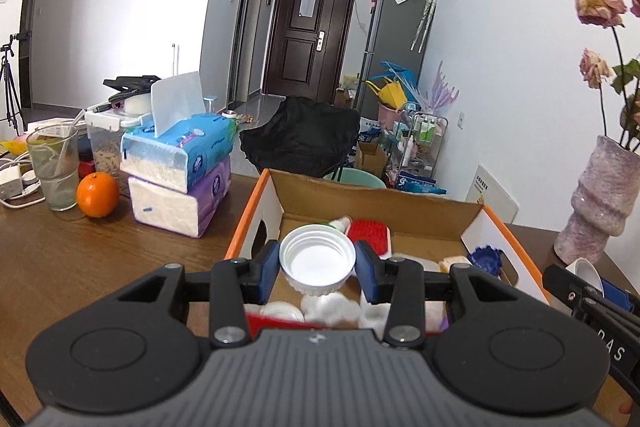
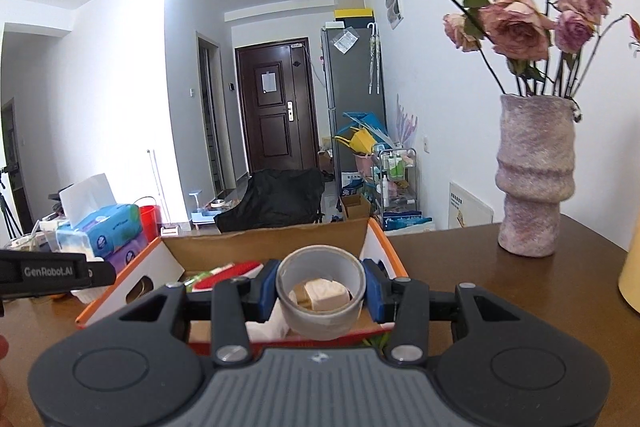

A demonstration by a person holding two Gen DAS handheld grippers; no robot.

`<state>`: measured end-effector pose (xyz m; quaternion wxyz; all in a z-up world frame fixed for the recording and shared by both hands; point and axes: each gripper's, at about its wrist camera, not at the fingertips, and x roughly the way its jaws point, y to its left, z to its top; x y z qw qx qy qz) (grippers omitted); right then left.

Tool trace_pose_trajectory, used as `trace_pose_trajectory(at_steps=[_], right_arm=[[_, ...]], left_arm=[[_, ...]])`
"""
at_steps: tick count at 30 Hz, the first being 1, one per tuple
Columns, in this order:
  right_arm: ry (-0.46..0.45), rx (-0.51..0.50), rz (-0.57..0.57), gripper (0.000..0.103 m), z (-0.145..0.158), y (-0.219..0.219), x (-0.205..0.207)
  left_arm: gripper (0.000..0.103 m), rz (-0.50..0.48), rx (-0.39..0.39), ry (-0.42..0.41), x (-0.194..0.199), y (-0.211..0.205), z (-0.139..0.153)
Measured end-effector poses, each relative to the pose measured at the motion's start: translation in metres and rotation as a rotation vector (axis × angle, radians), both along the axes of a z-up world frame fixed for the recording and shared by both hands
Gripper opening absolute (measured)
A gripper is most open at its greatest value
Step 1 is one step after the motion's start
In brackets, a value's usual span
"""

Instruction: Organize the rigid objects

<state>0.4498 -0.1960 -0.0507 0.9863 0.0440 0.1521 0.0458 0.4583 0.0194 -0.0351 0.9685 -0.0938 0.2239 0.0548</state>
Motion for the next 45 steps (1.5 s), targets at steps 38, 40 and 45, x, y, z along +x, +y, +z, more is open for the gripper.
trace_pose_trajectory(at_steps=[38,40,45], right_arm=[[0.062,-0.068,0.036,0.102,-0.02,0.012,0.111],[0.065,-0.071,0.025,0.103,-0.021,0.012,0.111],[0.076,-0.068,0.015,0.103,-0.023,0.009,0.114]], left_arm=[[0.103,0.024,0.115,0.028,0.098,0.011,-0.018],[0.103,0.04,0.118,0.018,0.096,0.012,-0.016],[0.103,0.046,0.117,0.025,0.096,0.014,-0.016]])
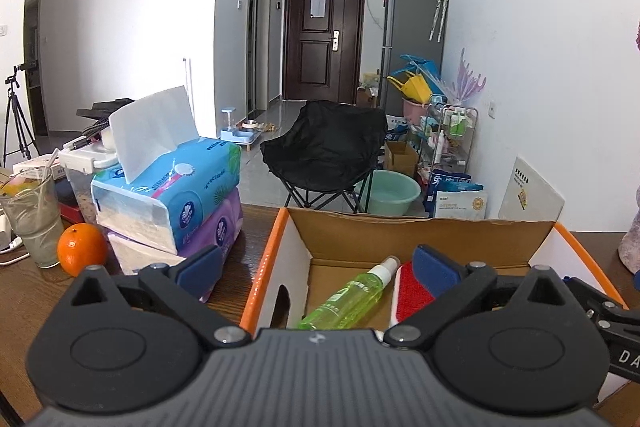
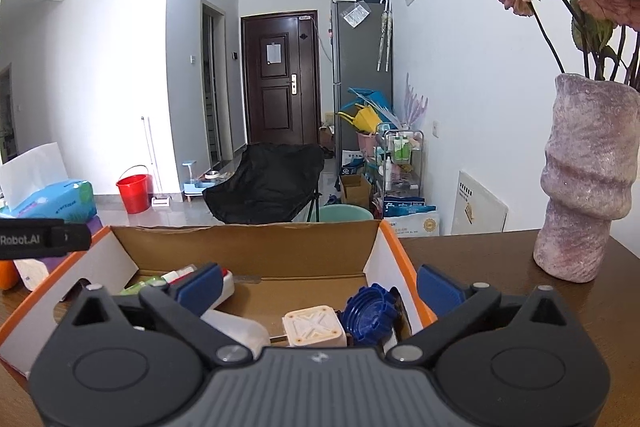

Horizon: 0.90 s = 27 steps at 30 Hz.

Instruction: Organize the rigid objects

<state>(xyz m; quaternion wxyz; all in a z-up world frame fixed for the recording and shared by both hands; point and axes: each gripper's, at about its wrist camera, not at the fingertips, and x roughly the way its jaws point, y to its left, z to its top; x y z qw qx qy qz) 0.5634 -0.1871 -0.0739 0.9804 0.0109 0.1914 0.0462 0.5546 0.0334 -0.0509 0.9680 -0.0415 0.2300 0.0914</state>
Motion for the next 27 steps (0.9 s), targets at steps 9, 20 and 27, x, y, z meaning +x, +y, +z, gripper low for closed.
trace_pose_trajectory(at_steps=[9,20,27], right_arm=[[-0.004,0.002,-0.001,0.103,0.002,0.0,-0.002],[-0.005,0.009,-0.013,0.103,0.008,-0.007,-0.01],[-0.021,0.002,-0.012,0.103,0.016,-0.009,-0.026]], left_arm=[[0.103,-0.01,-0.003,-0.003,-0.003,-0.001,0.002],[0.103,-0.034,0.01,-0.01,-0.017,-0.007,0.011],[0.103,-0.031,0.017,-0.007,-0.034,-0.007,0.02]])
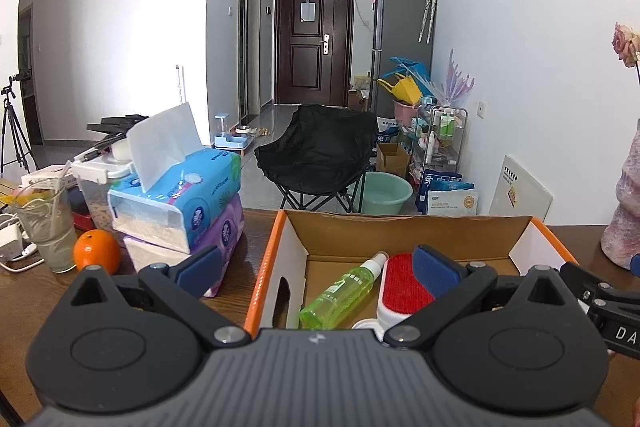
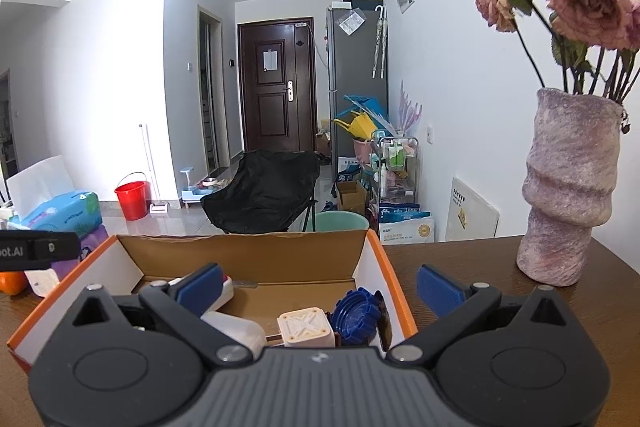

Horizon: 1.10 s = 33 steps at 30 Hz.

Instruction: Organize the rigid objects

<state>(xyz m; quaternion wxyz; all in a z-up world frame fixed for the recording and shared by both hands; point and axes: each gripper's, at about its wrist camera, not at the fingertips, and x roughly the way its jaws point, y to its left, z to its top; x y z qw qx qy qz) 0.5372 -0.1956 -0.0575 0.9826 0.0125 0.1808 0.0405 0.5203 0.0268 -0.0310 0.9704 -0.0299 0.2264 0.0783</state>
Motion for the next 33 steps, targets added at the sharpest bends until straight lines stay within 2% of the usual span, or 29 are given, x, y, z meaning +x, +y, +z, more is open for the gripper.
trace_pose_trajectory(at_steps=[11,19,33], right_arm=[[-0.016,0.015,-0.015,0.103,0.019,-0.014,-0.052],[-0.022,0.028,-0.014,0.103,0.035,-0.019,-0.108],[-0.054,0.017,-0.001,0.103,0.067,-0.018,-0.249]], left_arm=[[0.103,-0.004,0.01,0.0,-0.051,0.003,0.013],[0.103,-0.011,-0.001,-0.004,-0.109,0.005,0.028],[0.103,-0.029,0.012,-0.048,-0.244,0.002,0.056]])
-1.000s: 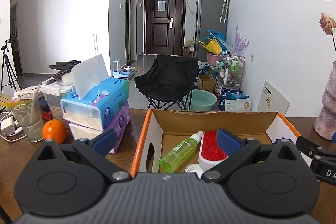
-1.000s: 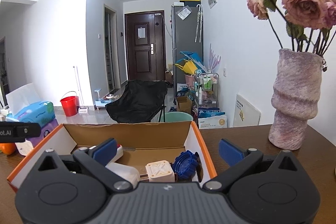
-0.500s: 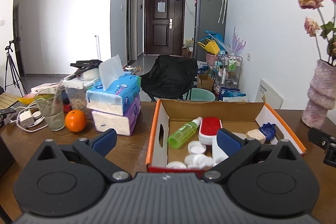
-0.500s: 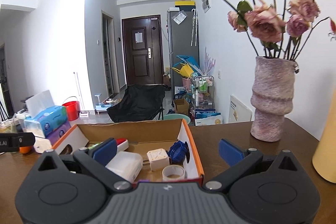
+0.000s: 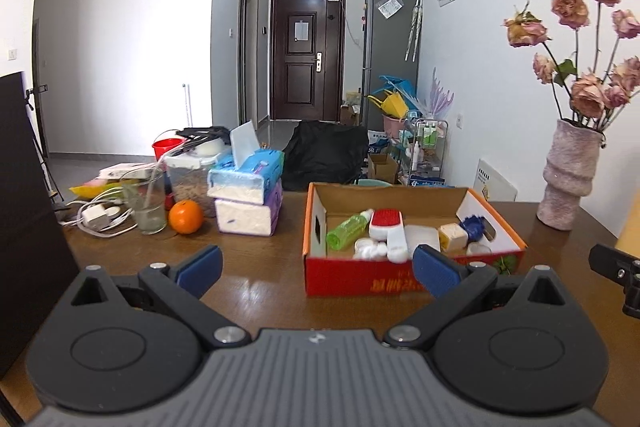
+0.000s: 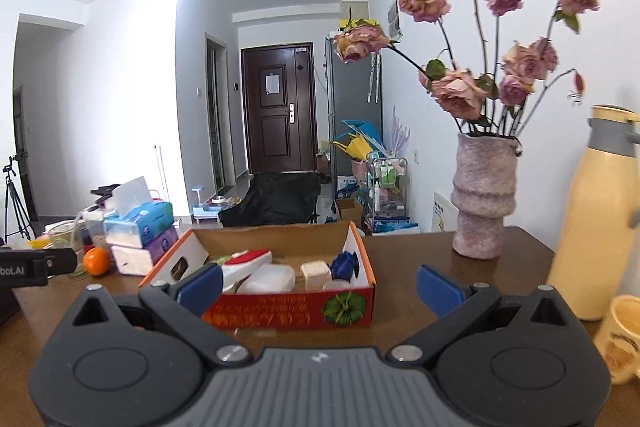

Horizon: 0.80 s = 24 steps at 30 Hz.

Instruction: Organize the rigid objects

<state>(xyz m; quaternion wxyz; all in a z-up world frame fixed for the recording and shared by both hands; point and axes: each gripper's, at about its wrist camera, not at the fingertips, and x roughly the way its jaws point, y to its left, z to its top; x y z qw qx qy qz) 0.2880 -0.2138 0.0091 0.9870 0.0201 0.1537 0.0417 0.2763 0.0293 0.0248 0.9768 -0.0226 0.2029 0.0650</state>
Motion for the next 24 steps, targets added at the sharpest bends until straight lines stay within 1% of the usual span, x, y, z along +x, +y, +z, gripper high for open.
trace_pose_trajectory(at_steps=[5,9,13,19,24], right_arm=[[-0.013,-0.007,0.003,0.103,0.007,-0.001,-0.057],[-0.017,-0.011,0.01,0.103,0.014,-0.001,-0.096],[-0.028,-0.019,0.012,0.103,0.019,0.001,-0.133],[-0.043,-0.021,0.006,0.103,0.023,0.0,-0.174],[-0.054,-0.019,0.001,0.103,0.024,-0.001,-0.201]], left_arm=[[0.103,0.0,-0.011,-0.003,-0.05,0.001,0.001],[0.103,-0.001,-0.021,0.002,-0.086,0.002,0.003],[0.103,-0.001,-0.021,-0.012,-0.122,0.001,0.007],[0.103,0.0,-0.004,-0.047,-0.17,-0.002,0.016],[0.103,-0.005,0.019,-0.071,-0.201,-0.009,0.02]])
